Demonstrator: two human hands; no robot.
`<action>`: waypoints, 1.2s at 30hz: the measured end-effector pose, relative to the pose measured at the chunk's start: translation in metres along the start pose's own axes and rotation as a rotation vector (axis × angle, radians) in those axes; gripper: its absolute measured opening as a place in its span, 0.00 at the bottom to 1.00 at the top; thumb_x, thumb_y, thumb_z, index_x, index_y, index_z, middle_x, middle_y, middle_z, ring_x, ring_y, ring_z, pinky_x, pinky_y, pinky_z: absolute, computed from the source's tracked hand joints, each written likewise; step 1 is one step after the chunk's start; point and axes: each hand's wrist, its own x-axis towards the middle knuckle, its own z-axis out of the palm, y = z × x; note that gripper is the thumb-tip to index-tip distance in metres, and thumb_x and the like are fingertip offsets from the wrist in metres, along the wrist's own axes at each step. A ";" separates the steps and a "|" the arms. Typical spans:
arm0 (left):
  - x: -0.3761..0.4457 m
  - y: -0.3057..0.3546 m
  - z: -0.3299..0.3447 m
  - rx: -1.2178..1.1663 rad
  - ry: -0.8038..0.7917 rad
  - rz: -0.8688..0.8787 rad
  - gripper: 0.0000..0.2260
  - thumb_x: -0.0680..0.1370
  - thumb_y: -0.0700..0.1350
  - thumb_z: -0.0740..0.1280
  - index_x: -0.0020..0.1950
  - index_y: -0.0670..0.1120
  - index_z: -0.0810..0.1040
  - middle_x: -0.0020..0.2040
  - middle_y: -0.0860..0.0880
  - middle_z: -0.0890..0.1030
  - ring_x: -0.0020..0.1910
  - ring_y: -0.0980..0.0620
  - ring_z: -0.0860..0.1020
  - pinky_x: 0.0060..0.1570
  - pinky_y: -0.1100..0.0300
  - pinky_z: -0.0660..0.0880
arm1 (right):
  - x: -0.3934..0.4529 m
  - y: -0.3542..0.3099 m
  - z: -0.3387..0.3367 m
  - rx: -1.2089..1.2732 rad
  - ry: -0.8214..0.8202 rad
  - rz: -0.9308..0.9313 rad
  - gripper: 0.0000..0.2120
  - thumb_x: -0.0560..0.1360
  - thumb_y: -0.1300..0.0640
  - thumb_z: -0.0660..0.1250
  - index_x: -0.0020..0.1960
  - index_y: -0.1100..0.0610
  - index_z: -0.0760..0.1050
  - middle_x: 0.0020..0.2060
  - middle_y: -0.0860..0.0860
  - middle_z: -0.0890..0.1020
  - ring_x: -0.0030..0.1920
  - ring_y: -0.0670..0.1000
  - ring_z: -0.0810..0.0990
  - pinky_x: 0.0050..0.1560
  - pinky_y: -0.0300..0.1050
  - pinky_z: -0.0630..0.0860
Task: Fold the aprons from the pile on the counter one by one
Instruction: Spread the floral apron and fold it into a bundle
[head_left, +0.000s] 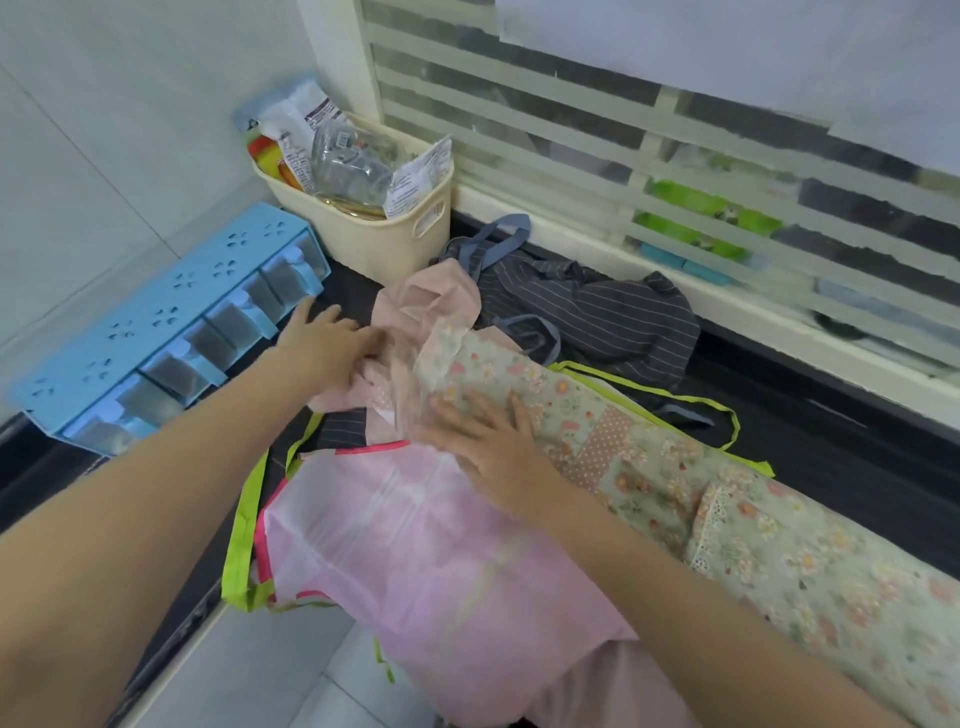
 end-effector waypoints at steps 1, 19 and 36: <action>0.002 -0.006 0.001 -0.079 -0.084 -0.004 0.28 0.77 0.46 0.63 0.75 0.54 0.56 0.71 0.52 0.66 0.75 0.46 0.56 0.72 0.43 0.47 | -0.004 0.002 0.005 -0.148 -0.042 -0.061 0.22 0.81 0.52 0.48 0.73 0.41 0.61 0.76 0.41 0.53 0.77 0.55 0.46 0.70 0.71 0.40; -0.007 0.048 -0.031 -0.002 0.199 -0.285 0.20 0.78 0.42 0.60 0.68 0.45 0.59 0.64 0.40 0.71 0.65 0.38 0.66 0.70 0.42 0.55 | 0.001 -0.002 -0.052 -0.169 -0.064 0.109 0.22 0.82 0.50 0.51 0.76 0.46 0.55 0.77 0.50 0.53 0.76 0.52 0.49 0.73 0.60 0.42; -0.109 0.323 -0.091 0.061 0.225 0.691 0.40 0.68 0.54 0.73 0.73 0.45 0.57 0.72 0.42 0.58 0.70 0.42 0.58 0.66 0.44 0.57 | -0.260 0.101 -0.102 -0.375 -0.053 0.488 0.31 0.69 0.34 0.60 0.59 0.58 0.71 0.56 0.56 0.74 0.53 0.58 0.75 0.50 0.56 0.76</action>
